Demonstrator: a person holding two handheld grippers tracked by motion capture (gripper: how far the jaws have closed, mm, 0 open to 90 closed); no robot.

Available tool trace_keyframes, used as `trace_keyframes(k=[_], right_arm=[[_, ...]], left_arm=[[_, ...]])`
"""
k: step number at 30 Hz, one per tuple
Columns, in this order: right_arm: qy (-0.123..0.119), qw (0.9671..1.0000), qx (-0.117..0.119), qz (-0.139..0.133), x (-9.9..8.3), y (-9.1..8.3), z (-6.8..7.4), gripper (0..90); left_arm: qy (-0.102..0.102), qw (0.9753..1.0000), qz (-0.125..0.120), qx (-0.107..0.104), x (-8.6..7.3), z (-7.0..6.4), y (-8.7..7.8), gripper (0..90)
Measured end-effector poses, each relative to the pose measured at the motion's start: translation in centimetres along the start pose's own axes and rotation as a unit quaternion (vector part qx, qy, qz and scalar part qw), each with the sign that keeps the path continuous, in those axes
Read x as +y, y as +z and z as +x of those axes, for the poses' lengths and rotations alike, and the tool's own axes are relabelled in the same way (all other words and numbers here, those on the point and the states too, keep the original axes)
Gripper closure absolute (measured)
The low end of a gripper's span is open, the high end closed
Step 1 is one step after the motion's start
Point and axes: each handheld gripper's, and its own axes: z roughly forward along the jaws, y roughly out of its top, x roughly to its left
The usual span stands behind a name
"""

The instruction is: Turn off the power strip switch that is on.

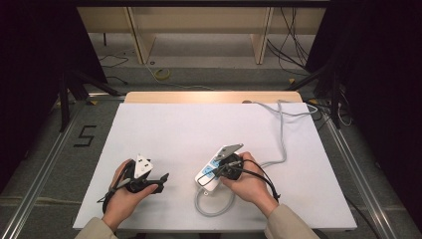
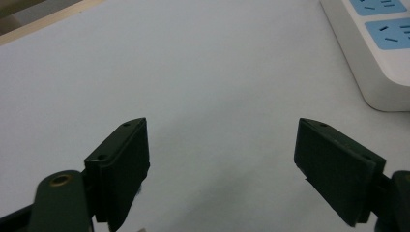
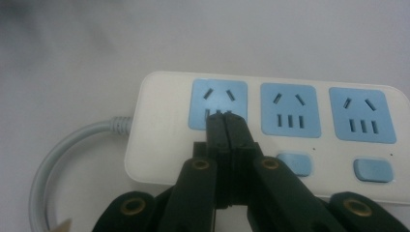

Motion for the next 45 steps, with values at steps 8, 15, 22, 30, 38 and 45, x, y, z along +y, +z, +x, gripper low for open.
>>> trace_keyframes(k=[8,15,22,30,38,45], right_arm=[[-0.008,0.9999,0.001,0.014,0.2,0.4,0.1,90.0],[-0.002,0.9997,-0.004,0.023,0.4,0.4,0.3,90.0],[-0.008,0.9994,-0.008,0.033,0.6,0.4,0.4,90.0],[-0.008,0.9990,-0.017,0.042,0.8,0.5,0.7,90.0],[-0.002,0.9992,-0.013,0.038,0.7,0.5,0.5,90.0],[-0.006,0.9993,-0.004,0.036,0.8,0.7,1.0,90.0]], left_arm=[[0.000,1.0000,0.000,0.000,0.0,0.0,0.0,20.0],[0.000,1.0000,0.000,0.000,0.0,0.0,0.0,20.0],[0.000,1.0000,0.000,0.000,0.0,0.0,0.0,20.0],[-0.001,1.0000,0.000,0.000,0.0,-0.1,0.0,20.0],[-0.001,1.0000,0.001,0.000,0.0,-0.1,0.0,20.0],[-0.001,1.0000,0.000,0.001,0.0,-0.1,0.0,20.0]])
